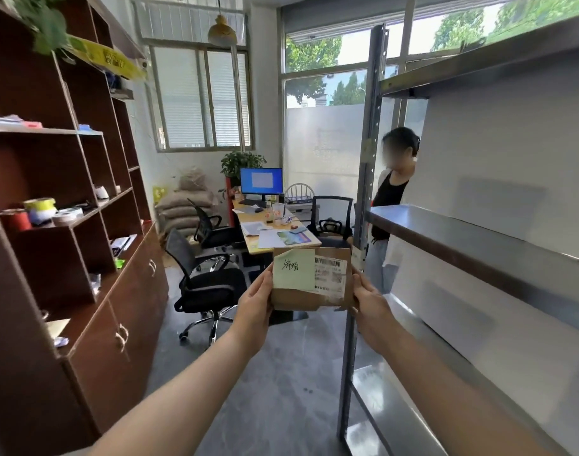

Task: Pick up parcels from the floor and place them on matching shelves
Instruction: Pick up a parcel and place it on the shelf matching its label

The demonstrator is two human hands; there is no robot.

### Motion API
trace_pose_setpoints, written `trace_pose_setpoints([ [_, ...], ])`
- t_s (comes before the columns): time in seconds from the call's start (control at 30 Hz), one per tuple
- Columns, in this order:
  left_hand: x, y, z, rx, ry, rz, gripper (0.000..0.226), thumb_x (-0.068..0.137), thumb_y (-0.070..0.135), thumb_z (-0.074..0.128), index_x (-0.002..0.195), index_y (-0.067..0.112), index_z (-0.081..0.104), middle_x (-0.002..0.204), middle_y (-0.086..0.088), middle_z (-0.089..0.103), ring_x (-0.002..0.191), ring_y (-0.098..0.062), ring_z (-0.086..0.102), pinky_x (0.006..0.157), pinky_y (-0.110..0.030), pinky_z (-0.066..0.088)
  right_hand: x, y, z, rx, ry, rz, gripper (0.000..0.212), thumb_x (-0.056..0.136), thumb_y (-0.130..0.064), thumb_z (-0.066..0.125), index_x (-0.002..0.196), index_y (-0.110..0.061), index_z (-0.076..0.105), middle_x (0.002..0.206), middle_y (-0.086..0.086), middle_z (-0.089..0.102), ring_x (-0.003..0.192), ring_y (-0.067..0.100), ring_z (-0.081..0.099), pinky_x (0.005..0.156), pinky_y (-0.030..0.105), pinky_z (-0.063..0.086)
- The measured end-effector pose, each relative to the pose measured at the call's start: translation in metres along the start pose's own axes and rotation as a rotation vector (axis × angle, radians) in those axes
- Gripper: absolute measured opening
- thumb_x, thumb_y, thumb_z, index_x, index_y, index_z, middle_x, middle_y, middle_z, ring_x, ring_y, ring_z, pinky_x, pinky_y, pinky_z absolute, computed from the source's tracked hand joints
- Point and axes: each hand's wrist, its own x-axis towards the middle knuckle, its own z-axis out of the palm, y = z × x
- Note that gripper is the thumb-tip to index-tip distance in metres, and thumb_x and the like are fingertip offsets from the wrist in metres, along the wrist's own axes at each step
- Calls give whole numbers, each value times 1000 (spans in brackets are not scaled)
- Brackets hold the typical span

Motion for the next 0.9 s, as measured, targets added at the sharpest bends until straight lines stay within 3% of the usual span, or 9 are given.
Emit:
trace_pose_setpoints([
  [0.23,35,-10,-29,19,33,6,24,106,23,45,113,31,66,94,12,79,82,-4,73,59,-16,55,41,27,18,-26,-41,66,38,107,-18,33,138,-26,53,131,7,64,114,20,64,66,19,54],
  [0.33,55,-11,-46,14,51,-5,24,106,22,46,114,29,67,98,8,78,86,-6,72,60,-16,56,56,39,33,-12,-44,88,36,107,-17,34,136,-26,54,131,9,64,121,26,60,72,26,53],
  [0.4,69,-11,-59,4,64,-10,23,105,22,46,117,27,66,106,4,74,88,-10,69,58,-17,55,69,46,44,-24,-44,95,34,107,-19,34,133,-28,54,128,8,66,116,24,63,75,28,53],
  [0.53,105,-8,-83,4,49,4,24,105,19,46,120,24,64,97,7,73,69,-2,72,51,-15,53,98,53,68,-49,-24,111,34,107,-20,34,132,-30,53,119,3,68,99,12,67,63,20,53],
  [0.63,134,2,-97,-3,15,-1,32,106,20,44,133,17,60,110,1,71,81,-6,70,56,-14,54,122,59,86,-40,-16,108,33,106,-19,37,133,-26,54,117,5,68,92,11,67,58,18,54],
  [0.7,155,7,-106,-7,-2,-7,33,106,20,44,135,16,58,117,-5,68,85,-9,66,54,-13,53,137,60,98,-38,4,103,34,106,-19,37,136,-23,53,121,6,67,96,14,67,63,21,55],
  [0.8,188,11,-117,-5,-43,-18,33,106,22,46,136,18,58,113,-1,70,86,-10,65,54,-11,52,157,61,113,-48,26,82,35,107,-18,33,137,-22,51,115,4,68,95,12,66,66,22,55],
  [0.9,220,15,-130,-5,-74,-20,37,105,23,48,140,14,57,118,-2,72,100,-12,68,65,-14,57,178,65,126,-52,62,72,36,107,-18,31,139,-19,50,123,9,66,93,10,66,63,20,55],
])
